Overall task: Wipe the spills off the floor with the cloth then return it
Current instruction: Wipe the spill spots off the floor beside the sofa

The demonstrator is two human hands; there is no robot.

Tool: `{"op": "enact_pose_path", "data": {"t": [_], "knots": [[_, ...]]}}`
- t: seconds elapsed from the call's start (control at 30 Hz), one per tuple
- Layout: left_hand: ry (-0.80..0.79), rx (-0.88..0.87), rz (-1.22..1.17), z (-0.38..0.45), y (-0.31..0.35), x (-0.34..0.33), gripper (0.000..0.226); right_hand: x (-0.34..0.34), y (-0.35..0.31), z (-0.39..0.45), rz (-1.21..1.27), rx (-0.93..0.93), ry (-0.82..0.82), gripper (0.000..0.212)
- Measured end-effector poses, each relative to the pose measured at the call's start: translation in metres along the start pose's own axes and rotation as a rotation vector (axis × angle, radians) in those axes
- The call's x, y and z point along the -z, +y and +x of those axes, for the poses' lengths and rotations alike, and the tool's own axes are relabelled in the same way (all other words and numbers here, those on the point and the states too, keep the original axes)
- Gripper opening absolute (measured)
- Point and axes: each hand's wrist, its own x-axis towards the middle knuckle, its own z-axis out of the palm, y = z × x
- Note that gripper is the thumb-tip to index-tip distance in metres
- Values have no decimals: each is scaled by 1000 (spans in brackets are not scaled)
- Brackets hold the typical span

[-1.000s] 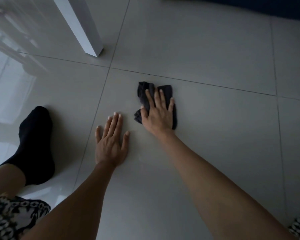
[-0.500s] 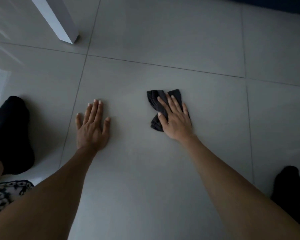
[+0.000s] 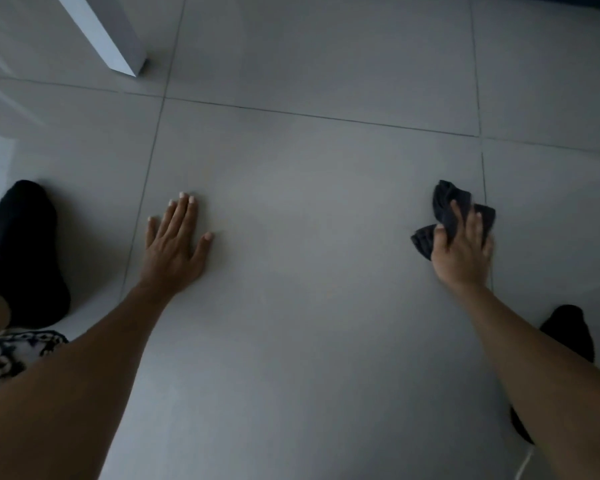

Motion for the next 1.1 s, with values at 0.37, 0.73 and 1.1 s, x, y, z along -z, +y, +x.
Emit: {"op": "enact_pose_path", "data": {"t": [0.37,0.73,1.1], "knots": [[-11,57,40,-28,-5,5,69,-21,-37,-43,70,-248,69,67],[9,55,37,-27,-4,5,66,-48,-146,-74,-2,18,56,66],[30,66,26,-27,-5,3,64,-74,-250,-108,4,372,8,66]]}}
